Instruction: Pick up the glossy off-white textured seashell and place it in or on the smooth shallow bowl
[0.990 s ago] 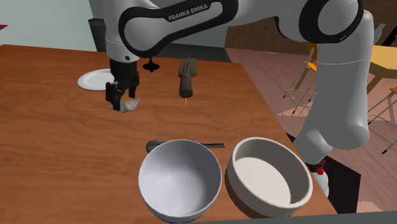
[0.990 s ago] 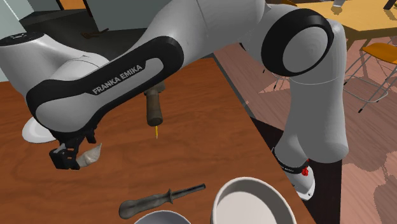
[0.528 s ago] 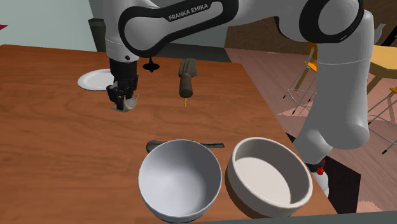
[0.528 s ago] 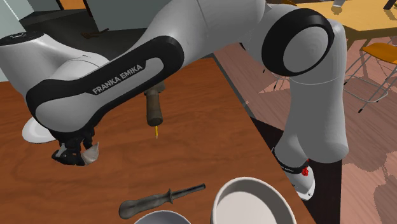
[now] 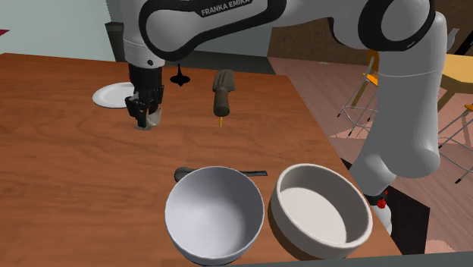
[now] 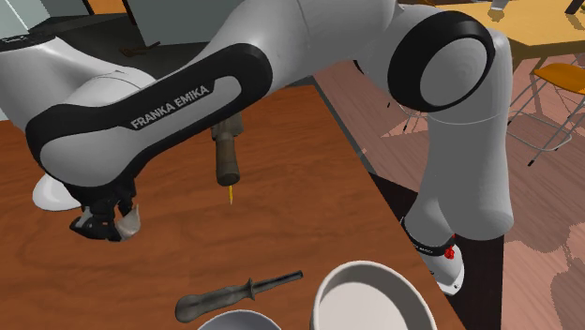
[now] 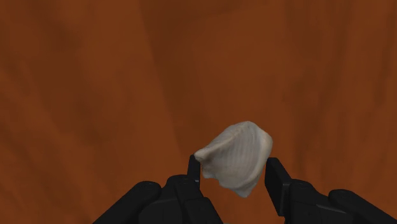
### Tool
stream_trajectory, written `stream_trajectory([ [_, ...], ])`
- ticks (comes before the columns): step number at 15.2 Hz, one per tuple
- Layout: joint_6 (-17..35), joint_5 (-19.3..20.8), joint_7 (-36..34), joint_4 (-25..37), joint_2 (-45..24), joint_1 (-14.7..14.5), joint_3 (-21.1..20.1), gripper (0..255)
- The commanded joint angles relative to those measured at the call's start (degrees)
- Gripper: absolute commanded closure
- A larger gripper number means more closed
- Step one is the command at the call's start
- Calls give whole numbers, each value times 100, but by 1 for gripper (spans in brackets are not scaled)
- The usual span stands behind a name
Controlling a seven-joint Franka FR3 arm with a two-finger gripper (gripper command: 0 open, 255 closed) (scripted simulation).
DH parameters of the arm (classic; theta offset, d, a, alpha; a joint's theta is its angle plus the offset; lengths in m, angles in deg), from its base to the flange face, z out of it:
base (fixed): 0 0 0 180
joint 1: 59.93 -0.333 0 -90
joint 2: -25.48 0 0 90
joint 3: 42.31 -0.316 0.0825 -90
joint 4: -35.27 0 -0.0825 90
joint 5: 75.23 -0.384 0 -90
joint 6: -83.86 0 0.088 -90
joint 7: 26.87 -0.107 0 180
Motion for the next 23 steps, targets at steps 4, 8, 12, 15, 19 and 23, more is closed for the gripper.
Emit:
stream_trajectory([
  [4,-358,-23,8,299,62,0,-13,255],
  [8,-654,-32,2,573,86,-15,-22,255],
  [12,-962,-31,-8,884,85,-38,-29,255],
  [15,-1203,-25,-18,1144,67,-60,-33,255],
  [19,-1539,-7,-34,1533,16,-101,-36,255],
  [23,-1899,23,-54,1982,-74,-157,-37,255],
])
